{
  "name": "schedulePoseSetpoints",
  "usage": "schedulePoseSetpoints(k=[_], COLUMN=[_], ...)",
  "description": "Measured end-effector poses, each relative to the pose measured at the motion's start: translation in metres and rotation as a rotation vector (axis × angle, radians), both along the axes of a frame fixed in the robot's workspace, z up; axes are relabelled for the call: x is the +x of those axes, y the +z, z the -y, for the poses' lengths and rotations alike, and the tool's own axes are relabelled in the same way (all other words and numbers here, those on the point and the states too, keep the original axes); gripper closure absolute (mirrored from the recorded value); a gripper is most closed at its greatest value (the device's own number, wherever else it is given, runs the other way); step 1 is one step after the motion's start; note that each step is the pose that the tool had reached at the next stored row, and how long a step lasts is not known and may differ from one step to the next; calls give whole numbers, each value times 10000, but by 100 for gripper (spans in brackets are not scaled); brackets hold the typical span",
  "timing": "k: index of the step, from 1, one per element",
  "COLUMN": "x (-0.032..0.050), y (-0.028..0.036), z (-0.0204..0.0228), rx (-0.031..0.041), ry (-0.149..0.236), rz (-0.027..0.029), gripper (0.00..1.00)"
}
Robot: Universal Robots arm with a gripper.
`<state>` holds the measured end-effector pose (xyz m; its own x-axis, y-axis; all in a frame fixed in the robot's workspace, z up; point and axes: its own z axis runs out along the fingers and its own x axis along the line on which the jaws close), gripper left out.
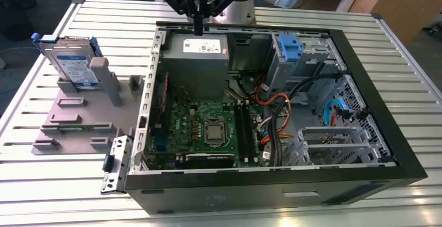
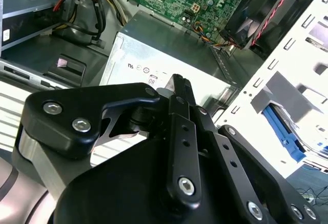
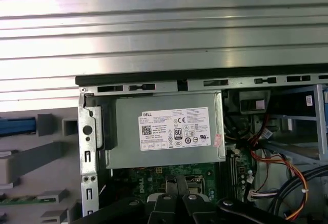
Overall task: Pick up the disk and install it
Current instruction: 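Reach for the disk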
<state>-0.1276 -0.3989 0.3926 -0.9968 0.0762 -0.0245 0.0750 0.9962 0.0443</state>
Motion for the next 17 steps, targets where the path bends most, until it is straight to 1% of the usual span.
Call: schedulePoseSetpoints(k=[17], x=[-71], y=[-16], z=[0], rx=[0], ry=[-1], rz=[0], gripper=[89])
